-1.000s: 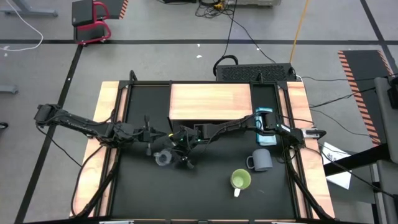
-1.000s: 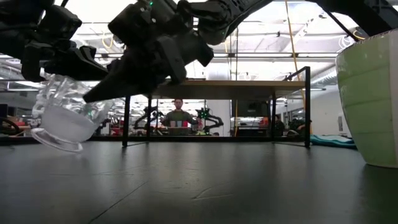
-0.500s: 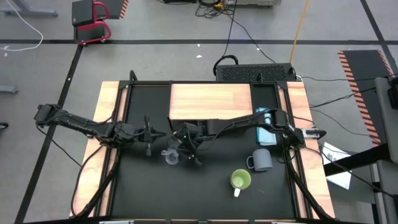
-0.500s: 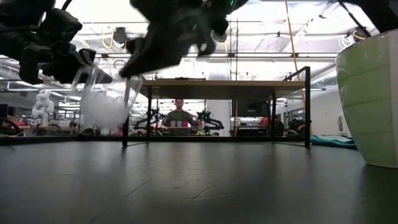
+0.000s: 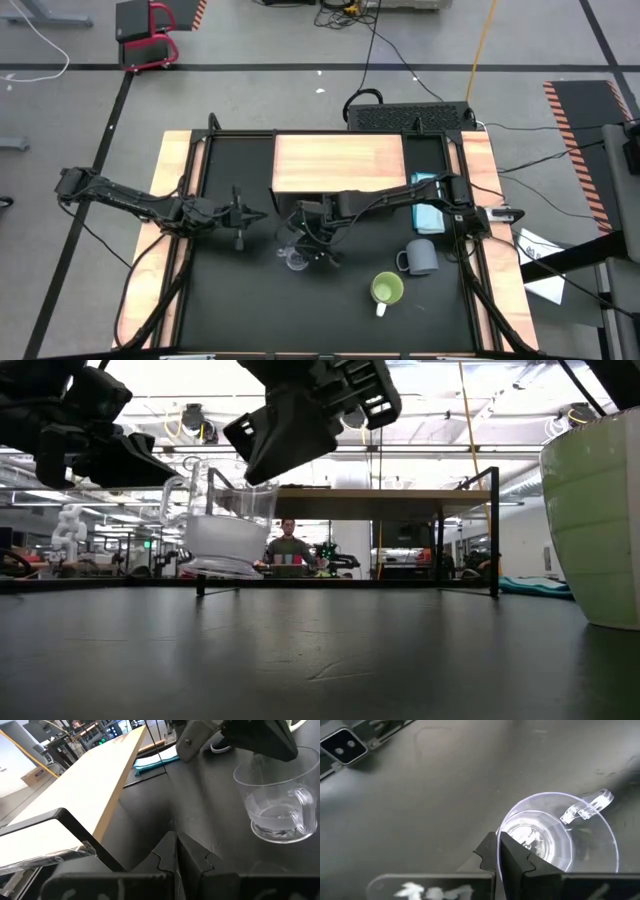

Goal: Stack small to large cups/mugs on shelf
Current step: Put the transparent mug on the shelf

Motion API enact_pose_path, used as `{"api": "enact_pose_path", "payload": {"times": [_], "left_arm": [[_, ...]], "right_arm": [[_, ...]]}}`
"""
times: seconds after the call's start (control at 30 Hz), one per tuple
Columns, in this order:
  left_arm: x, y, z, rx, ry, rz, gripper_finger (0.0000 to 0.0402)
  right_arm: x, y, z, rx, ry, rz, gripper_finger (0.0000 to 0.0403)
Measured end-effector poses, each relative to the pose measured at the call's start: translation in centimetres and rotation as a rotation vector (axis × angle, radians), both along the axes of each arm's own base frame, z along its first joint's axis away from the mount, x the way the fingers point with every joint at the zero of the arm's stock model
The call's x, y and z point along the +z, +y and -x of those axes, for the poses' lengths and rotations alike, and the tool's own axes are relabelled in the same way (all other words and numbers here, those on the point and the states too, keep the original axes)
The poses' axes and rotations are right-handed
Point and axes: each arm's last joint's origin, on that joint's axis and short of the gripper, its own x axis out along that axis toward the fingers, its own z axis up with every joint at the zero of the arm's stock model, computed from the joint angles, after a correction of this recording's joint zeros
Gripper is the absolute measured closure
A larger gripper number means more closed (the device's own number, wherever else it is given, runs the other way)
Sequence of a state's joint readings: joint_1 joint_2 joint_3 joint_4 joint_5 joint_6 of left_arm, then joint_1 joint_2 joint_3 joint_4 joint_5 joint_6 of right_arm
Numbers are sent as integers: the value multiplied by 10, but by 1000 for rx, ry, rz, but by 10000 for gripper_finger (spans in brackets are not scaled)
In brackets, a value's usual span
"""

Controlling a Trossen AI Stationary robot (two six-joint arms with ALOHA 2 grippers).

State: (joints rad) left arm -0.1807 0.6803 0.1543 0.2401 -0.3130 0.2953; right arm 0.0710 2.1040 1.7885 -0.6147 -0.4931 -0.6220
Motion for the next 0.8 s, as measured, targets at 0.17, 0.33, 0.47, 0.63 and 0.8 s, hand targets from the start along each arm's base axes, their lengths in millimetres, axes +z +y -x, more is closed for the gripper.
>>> {"api": "enact_pose_path", "payload": {"times": [0.17,0.33,0.47,0.63,0.8], "left_arm": [[0,0,0,-2,-4,-5,382],[1,0,0,0,-15,4,382],[2,0,-1,0,-22,6,382],[2,0,-1,0,-26,6,382],[2,0,-1,0,-25,7,382]], "right_arm": [[-4,7,2,22,25,6,403],[-7,9,3,23,36,36,403],[-9,9,4,24,41,34,403],[-15,9,6,24,55,35,403],[-19,9,6,24,51,34,403]]}}
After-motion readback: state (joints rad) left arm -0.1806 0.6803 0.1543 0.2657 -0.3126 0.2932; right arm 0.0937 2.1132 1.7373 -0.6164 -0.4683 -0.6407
